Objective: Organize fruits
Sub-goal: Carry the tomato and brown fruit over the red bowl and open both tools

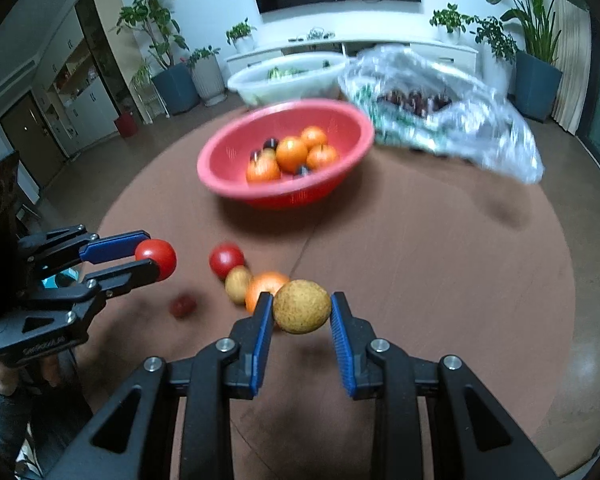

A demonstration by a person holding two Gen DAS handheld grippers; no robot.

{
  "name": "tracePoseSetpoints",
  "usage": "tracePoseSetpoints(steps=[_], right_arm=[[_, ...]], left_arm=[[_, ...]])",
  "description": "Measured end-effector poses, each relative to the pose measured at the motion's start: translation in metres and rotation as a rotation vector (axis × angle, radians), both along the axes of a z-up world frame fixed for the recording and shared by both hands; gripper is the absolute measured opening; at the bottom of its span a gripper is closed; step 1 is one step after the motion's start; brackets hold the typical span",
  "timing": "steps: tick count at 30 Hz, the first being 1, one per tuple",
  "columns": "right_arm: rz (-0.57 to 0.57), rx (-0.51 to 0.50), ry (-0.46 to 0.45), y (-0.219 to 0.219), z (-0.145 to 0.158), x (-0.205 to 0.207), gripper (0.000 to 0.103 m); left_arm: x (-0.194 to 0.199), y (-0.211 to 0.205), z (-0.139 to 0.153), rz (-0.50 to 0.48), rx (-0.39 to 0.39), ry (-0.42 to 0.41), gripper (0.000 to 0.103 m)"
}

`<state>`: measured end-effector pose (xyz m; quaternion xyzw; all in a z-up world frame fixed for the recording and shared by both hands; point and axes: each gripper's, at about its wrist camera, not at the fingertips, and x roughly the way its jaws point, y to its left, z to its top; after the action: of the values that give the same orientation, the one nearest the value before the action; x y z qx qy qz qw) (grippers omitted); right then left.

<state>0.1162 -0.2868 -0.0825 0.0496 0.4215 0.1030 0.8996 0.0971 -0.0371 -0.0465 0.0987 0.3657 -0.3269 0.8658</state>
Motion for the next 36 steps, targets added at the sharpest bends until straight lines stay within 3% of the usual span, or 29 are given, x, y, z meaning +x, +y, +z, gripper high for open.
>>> tracePoseSetpoints(steps=[5, 9, 15, 24, 32, 36], right_arm=[[0.021, -0.006, -0.076, 0.0, 0.046, 0.032, 0.032], [0.041, -0.019, -0.098, 0.008, 0.062, 0.072, 0.032], [0.053, -0.073, -0.023, 0.021, 0.034, 0.134, 0.032], [0.082, -0.141, 0.043, 0.036, -0.006, 0.162, 0.032], [0.075, -0.185, 0.045, 0.039, -0.016, 0.163, 0.035], [0.068, -0.194, 0.031, 0.036, -0.012, 0.156, 0.044]], left_arm=[[0.048, 0.002, 0.031, 0.069, -0.027, -0.036, 0.029], [0.092, -0.005, 0.038, 0.119, -0.013, -0.035, 0.029], [0.135, -0.025, 0.017, 0.135, 0.061, -0.001, 0.029], [0.151, -0.032, -0.026, 0.15, 0.092, 0.034, 0.03], [0.148, -0.031, -0.019, 0.17, 0.067, -0.013, 0.07], [0.137, -0.02, -0.007, 0.189, 0.042, -0.029, 0.076]])
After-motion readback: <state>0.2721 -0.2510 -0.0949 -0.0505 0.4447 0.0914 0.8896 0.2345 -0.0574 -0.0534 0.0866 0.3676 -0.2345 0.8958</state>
